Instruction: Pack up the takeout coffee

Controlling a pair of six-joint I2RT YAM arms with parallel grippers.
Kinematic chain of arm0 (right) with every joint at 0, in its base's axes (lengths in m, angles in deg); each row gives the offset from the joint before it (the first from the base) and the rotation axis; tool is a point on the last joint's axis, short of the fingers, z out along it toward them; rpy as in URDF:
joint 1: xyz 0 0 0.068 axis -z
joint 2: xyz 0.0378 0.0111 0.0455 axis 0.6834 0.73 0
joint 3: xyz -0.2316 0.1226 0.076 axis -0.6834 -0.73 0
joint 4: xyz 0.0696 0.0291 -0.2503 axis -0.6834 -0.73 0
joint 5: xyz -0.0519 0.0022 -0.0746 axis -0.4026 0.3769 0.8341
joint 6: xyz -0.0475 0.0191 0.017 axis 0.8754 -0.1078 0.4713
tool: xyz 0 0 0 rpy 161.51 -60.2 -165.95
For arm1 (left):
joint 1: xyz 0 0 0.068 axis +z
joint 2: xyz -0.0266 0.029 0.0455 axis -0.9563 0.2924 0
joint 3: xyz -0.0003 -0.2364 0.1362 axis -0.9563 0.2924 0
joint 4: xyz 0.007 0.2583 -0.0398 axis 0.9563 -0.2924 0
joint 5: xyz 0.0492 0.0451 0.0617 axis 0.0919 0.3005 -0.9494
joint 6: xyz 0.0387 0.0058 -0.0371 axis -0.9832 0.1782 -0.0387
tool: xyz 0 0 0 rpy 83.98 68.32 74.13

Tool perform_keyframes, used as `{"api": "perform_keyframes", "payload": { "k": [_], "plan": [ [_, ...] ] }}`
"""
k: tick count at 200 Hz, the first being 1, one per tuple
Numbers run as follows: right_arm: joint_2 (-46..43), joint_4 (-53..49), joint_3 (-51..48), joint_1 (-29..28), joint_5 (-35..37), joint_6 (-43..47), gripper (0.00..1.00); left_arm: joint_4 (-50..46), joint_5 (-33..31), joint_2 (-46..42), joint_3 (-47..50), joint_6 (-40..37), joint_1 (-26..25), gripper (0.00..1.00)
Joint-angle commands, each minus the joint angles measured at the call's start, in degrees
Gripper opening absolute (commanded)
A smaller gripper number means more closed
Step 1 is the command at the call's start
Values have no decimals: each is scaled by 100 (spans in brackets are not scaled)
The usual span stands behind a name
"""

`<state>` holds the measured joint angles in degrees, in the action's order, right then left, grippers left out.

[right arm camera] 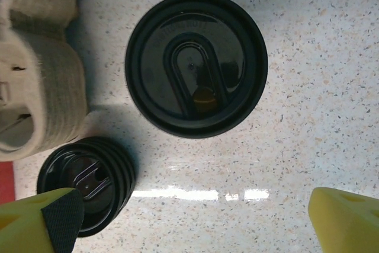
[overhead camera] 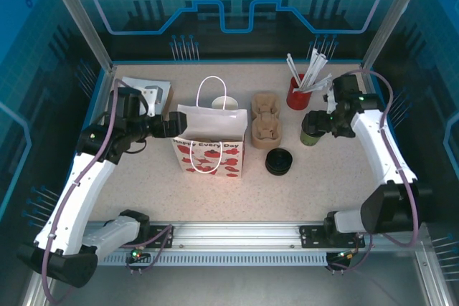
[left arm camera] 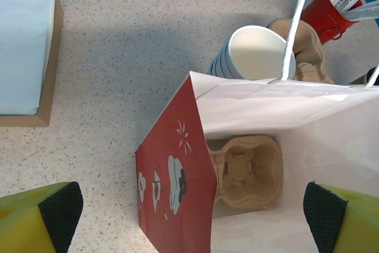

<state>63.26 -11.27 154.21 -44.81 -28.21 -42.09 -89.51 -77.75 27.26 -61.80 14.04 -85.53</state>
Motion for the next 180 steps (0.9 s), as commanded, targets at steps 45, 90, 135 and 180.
{"api": "perform_keyframes", "payload": {
  "k": [45,90,135,180],
  "plan": [
    [885,281,290,-68,90,182,100,-68,-45,-87,151,-2,50,99],
    [1204,359,440,-69,-20,207,100,-64,-58,-93,156,-6,49,99],
    [1446,412,545,-73,-85,225,100,-67,-68,-85,157,-20,50,99],
    [1630,437,612,-68,-98,240,100,-69,-52,-84,153,-20,49,99]
  ]
}}
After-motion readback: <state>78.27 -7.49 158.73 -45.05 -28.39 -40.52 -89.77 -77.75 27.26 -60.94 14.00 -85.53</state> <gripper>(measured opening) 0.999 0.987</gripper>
